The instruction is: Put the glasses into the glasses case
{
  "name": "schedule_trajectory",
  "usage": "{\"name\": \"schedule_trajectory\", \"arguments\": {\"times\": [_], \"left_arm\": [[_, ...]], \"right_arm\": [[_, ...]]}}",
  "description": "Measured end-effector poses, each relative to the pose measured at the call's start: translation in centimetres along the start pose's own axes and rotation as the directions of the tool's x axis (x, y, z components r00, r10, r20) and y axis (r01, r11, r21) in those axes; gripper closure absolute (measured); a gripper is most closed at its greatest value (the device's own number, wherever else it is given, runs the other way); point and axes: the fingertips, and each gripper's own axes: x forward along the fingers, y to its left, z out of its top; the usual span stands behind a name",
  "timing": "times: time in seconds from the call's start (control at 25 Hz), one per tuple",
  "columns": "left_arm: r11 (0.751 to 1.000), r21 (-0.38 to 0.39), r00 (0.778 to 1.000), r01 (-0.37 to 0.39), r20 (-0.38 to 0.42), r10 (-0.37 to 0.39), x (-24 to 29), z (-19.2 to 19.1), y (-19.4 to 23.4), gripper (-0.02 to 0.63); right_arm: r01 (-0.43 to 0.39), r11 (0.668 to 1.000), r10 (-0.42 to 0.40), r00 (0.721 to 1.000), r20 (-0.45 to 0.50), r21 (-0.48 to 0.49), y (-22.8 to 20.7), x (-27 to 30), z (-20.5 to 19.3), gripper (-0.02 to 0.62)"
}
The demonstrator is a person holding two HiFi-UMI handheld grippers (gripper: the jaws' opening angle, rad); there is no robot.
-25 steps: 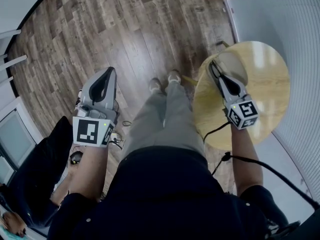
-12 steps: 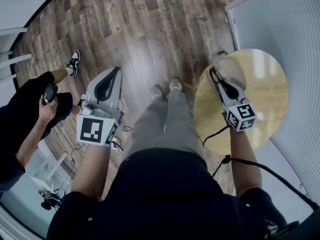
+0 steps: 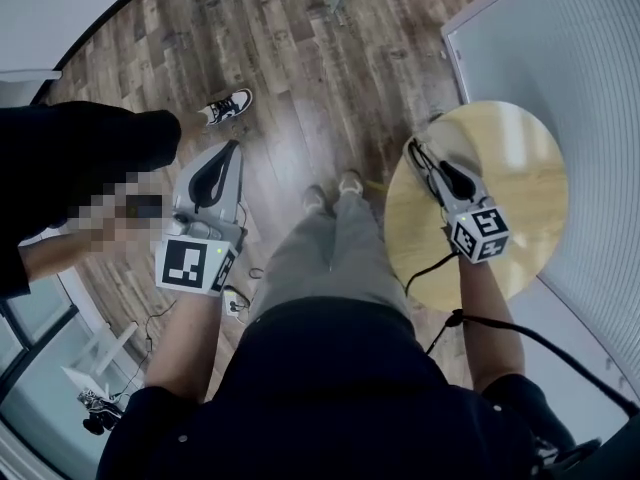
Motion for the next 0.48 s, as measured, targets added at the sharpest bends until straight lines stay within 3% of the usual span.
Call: {"name": "schedule_trajectory", "arguments": {"times": [0.48], "left_arm": [[0.999,0.038,0.995,0.028,0.090,-0.032,-1.3,4.4,-0.7,0.603]], "right_arm": [[0.046,0.999,-0.046,0.996,0.081,0.003,1.2,-3.4,2.8,0.508]]}}
